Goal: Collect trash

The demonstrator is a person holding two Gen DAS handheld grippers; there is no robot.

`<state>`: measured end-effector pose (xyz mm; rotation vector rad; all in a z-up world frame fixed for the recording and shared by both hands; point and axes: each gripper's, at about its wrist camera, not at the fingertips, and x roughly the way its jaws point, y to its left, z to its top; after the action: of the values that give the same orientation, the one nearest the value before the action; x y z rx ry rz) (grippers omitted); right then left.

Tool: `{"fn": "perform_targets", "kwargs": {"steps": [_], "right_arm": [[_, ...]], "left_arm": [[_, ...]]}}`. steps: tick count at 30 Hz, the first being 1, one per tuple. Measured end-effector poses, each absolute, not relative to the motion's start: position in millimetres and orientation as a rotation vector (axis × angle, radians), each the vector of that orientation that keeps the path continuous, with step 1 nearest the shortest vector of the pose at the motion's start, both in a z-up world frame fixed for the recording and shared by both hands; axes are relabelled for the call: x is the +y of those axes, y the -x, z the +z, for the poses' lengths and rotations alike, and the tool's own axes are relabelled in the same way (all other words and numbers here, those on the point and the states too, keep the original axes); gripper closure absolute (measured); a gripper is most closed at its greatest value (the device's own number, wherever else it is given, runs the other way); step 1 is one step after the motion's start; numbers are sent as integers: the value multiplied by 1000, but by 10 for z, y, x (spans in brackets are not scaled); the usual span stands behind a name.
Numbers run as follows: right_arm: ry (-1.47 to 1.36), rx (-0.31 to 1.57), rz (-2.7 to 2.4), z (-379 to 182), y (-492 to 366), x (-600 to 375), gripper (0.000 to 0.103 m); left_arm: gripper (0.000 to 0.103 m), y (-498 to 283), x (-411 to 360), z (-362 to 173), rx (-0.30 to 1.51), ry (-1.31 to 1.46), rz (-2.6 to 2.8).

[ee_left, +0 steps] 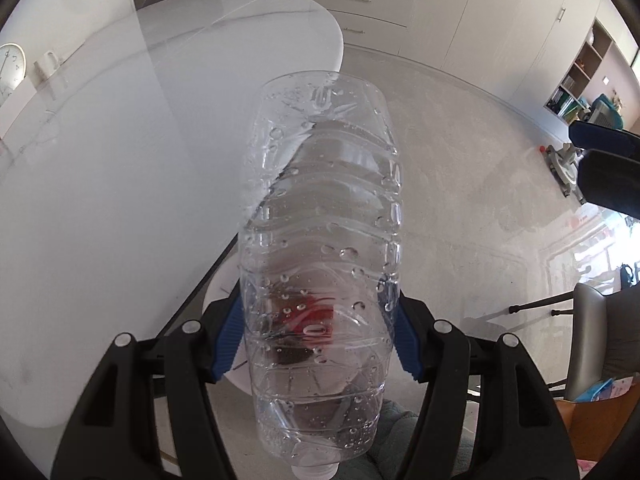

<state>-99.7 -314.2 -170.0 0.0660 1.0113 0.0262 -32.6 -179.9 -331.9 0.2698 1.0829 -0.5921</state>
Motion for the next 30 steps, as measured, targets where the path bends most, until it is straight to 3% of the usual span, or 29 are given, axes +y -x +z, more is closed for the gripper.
{"fn": "perform_targets", "kwargs": {"steps": [3,6,19,23,25,30], "right_arm": [[-89,1030,3,-1797,1026,-3210,7],[-113,1042,-10,-1868,1034,-3250,7],[-119,1037,-7,-1878,1010,-3113,7],[-124,1025,-10,-1784,995,-3070,7],[-125,1018,-13,-1704,993,-3039,2],[-101,1003,-11,-1511,988,-2905,2]], "left_arm": [[40,254,-1814,-3412,1090,-281,-592],[27,241,-1839,-3381,1074,-298,-584],[25,275,-1862,-3164,1054,-305,-594],[17,359,-1762,-2936,1059,-270,-576],[12,427,-1662,-2759,1048,-245,-561],[8,596,-1420,-2355,1037,-225,-499]]}}
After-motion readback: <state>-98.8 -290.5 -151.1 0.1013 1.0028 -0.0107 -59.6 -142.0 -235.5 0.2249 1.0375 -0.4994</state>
